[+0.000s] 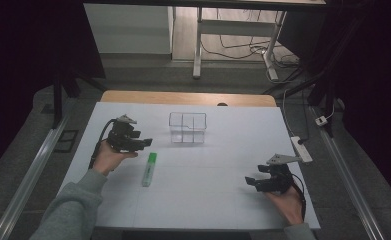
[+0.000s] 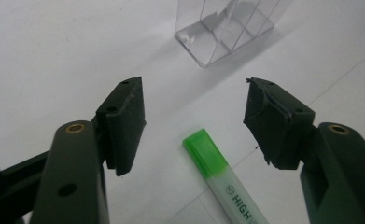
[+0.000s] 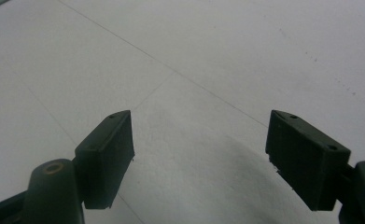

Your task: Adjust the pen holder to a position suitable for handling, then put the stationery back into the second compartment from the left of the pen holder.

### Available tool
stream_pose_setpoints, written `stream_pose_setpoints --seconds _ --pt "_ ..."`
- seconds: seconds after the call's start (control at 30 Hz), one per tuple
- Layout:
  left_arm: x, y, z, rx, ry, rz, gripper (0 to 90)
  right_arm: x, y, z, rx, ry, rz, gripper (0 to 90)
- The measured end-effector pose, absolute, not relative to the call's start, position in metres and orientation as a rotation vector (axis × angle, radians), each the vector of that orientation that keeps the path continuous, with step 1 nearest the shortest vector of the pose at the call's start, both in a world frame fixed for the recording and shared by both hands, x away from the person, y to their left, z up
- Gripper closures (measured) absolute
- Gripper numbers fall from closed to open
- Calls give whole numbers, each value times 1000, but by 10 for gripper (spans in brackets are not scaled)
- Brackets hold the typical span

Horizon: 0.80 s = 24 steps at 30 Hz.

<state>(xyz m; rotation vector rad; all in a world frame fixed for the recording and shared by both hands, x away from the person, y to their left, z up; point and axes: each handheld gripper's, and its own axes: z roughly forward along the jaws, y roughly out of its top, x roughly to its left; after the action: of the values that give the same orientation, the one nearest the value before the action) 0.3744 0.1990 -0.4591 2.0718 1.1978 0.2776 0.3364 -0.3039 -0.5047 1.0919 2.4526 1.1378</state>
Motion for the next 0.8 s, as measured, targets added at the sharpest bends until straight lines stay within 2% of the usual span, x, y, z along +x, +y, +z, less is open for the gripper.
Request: stream_pose_setpoints --seconds 0.8 --pt "349 201 -463 2100 1192 210 339 335 -304 -505 1091 2453 1141 226"
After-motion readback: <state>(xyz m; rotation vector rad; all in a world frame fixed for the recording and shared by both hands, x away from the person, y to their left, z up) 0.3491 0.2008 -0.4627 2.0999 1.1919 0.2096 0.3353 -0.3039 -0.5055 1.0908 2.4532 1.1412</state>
